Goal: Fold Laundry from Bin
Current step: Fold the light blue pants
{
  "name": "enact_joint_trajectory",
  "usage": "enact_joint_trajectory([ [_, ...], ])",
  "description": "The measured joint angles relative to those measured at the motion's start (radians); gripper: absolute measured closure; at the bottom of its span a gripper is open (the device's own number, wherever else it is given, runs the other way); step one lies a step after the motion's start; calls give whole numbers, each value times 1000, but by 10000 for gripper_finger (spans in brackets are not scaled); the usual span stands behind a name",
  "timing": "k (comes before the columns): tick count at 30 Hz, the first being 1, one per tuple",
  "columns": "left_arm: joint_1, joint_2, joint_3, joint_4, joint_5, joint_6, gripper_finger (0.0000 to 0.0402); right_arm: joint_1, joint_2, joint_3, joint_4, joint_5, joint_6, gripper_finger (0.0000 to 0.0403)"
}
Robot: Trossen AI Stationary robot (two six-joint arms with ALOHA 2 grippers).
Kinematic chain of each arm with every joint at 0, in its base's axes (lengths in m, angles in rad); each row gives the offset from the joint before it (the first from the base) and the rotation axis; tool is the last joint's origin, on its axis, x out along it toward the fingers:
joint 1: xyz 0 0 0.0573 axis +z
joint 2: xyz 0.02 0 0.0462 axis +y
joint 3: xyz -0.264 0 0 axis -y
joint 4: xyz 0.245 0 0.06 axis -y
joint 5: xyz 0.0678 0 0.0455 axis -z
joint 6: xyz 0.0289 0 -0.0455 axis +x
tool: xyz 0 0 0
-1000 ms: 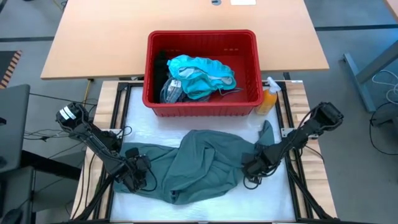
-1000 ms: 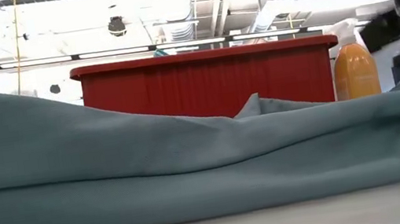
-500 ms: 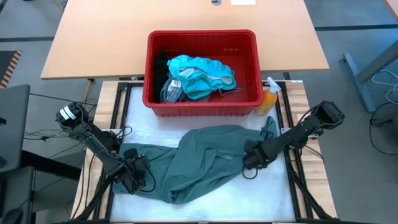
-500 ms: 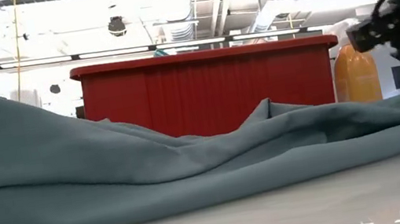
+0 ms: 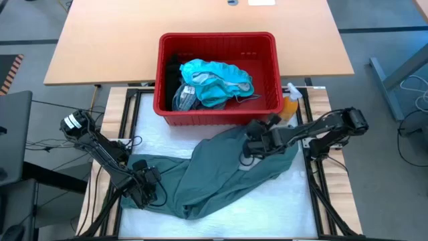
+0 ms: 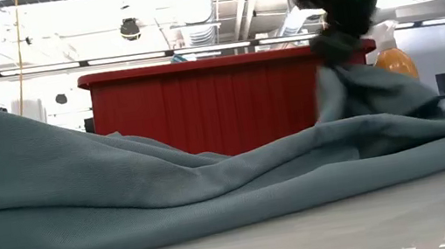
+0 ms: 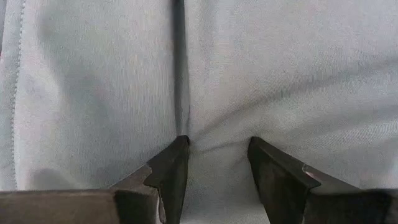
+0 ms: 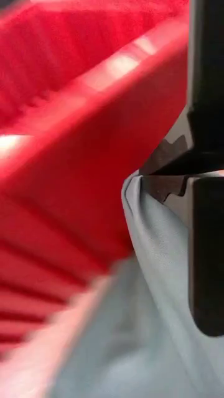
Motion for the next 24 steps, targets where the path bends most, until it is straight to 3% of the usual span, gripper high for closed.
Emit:
enact_joint_trajectory([
  [2,0,0,0,0,-2,-5,239,-25,-1,36,85,-19,-101,379],
  [7,0,0,0,1,-5,-15,239,-126,-1,92,64,-463,-196,335],
  [11,-1,0,-1,4,-13,-11,239,-153,-1,98,-64,-631,-157,279],
  [17,-14,0,-1,5,-25,-14,239,-27,-1,76,-341,-662,-6,219],
  [24,-16,0,-1,8,-48,31,239,-15,0,1,-377,-590,334,220],
])
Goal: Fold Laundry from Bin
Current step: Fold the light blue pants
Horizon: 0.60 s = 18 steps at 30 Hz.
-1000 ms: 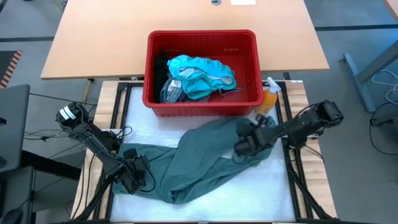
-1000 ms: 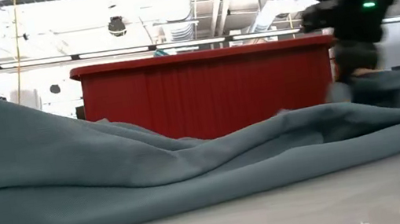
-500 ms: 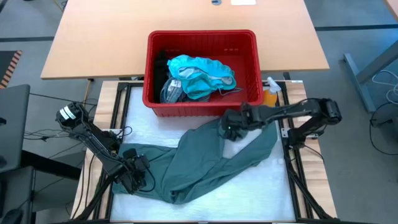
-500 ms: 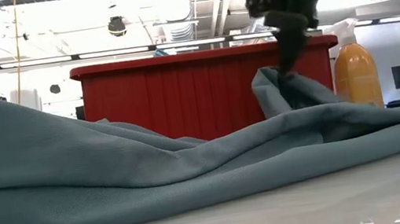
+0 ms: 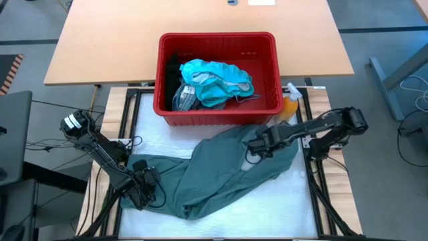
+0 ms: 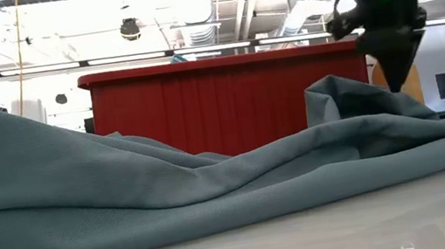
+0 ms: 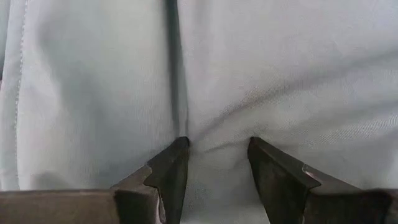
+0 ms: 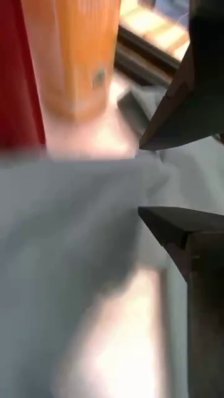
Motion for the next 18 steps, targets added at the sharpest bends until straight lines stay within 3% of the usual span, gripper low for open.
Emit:
enact_joint_trajectory([
  [6,-17,0,0,7,-5,-33,239,57,-28,-27,-145,24,279,239],
  [18,-60,0,-1,25,-39,-50,239,137,-143,-345,58,-148,557,243],
])
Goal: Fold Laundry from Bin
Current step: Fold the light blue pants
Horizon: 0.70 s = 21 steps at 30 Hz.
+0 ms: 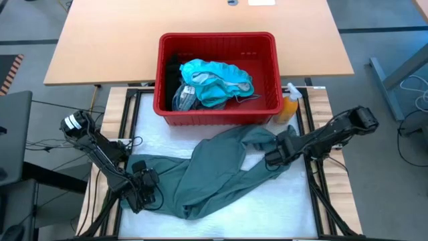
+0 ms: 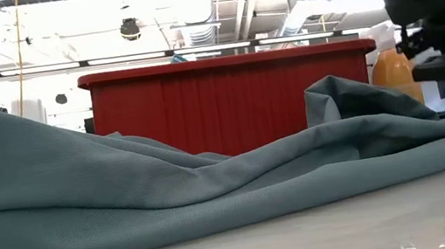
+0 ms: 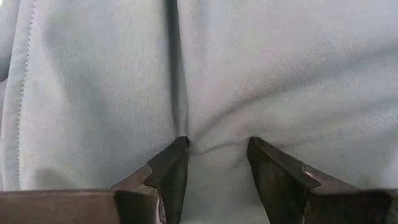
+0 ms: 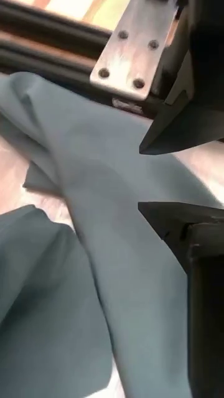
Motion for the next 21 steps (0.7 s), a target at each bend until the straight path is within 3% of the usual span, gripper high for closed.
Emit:
enact_joint_trajectory([
  [6,1,0,0,0,-7,1,239,-45,3,-12,47,47,-39,244],
  [11,-8,0,0,1,-13,-30,239,-93,60,-10,59,2,-117,244],
  [14,-16,0,0,1,-17,-36,239,-119,97,-31,187,-42,-227,249],
  [17,-16,0,0,1,-18,-37,239,-156,136,-52,312,-96,-346,285],
  [21,-16,0,1,1,-13,-34,239,-175,165,-26,328,-121,-439,380],
])
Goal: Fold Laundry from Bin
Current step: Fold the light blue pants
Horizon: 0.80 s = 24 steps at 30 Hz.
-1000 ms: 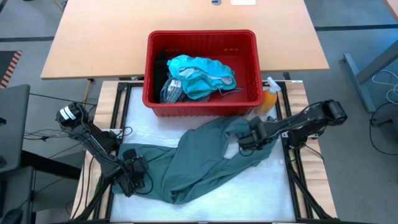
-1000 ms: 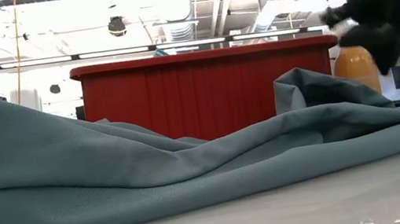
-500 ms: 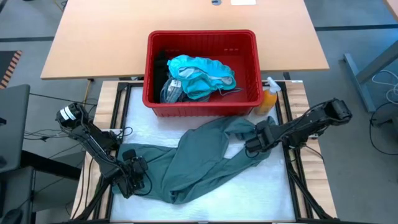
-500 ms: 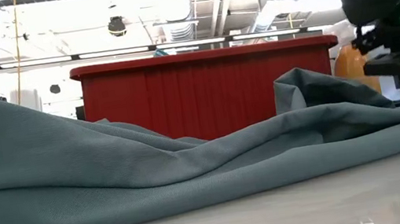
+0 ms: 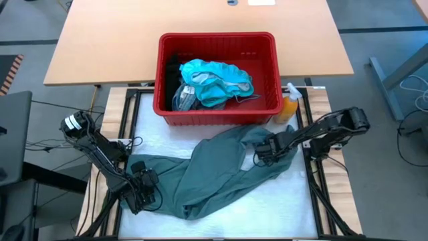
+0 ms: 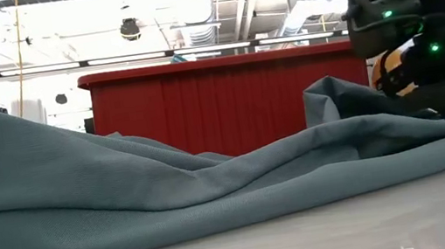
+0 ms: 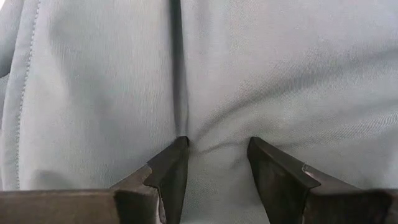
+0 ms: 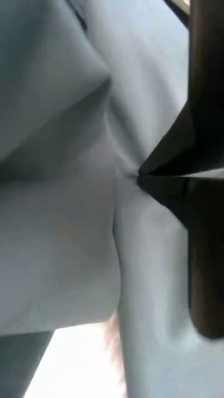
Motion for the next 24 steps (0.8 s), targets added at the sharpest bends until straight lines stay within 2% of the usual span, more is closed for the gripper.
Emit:
enact_joint_trajectory([
  [4,-1,-1,1,-5,10,4,239,-2,-20,104,-84,17,-59,383],
  [10,-1,-1,1,-33,22,-19,239,-1,-84,345,-402,137,-99,387],
  [14,-2,-1,1,-33,23,-37,239,100,-114,488,-565,139,-82,387],
  [17,-2,-1,1,-33,23,-36,239,224,-117,558,-619,50,-15,387],
  [20,-2,-1,1,-33,23,-17,239,344,-122,579,-619,-41,131,387],
  [22,-1,-1,1,-33,23,-3,239,403,-109,562,-586,-14,208,378],
  [24,5,-1,1,-33,26,12,239,424,-90,533,-574,35,280,351],
])
